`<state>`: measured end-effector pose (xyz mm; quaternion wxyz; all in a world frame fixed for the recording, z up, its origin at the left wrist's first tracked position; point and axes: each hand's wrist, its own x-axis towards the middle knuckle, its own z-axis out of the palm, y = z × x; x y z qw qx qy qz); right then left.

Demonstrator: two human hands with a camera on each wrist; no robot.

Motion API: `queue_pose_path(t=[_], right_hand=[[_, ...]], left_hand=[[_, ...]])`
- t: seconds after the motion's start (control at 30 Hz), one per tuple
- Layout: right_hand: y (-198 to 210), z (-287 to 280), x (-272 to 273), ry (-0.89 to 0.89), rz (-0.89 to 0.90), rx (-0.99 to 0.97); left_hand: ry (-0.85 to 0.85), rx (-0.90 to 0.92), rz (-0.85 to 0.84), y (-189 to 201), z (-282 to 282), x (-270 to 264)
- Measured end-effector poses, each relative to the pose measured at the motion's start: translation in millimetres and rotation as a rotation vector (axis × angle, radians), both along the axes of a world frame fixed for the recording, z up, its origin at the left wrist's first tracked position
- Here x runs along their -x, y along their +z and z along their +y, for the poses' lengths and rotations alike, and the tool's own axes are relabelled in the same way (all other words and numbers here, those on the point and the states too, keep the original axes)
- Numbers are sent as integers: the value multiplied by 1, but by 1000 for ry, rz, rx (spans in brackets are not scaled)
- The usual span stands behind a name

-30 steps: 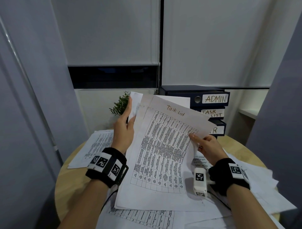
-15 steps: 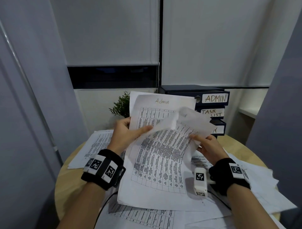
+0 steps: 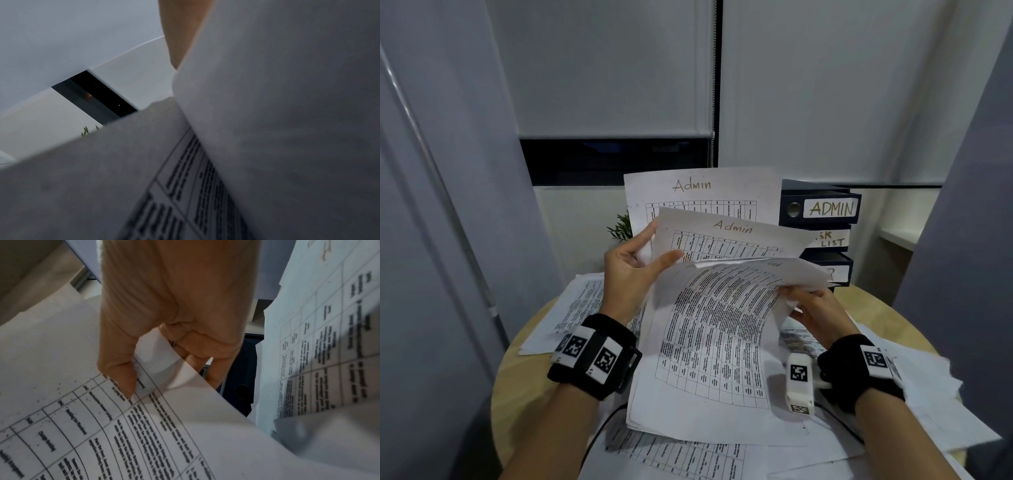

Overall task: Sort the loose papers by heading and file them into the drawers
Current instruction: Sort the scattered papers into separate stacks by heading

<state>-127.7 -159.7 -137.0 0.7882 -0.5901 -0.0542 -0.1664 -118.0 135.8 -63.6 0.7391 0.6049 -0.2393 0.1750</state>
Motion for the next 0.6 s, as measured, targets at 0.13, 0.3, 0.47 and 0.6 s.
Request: queue_pose_path(t=[0.13, 0.3, 0.47, 0.6], right_hand=[[2, 2, 1, -22, 13, 27], [4, 3, 4, -15, 23, 37], [8, 4, 4, 0, 52, -30], [6, 3, 2, -20, 45, -52]], left_hand=[[-1, 36, 13, -1, 1, -4], [42, 35, -16, -3, 0, -10], [62, -7, 13, -4, -1, -13], [2, -37, 23, -7, 0, -16]])
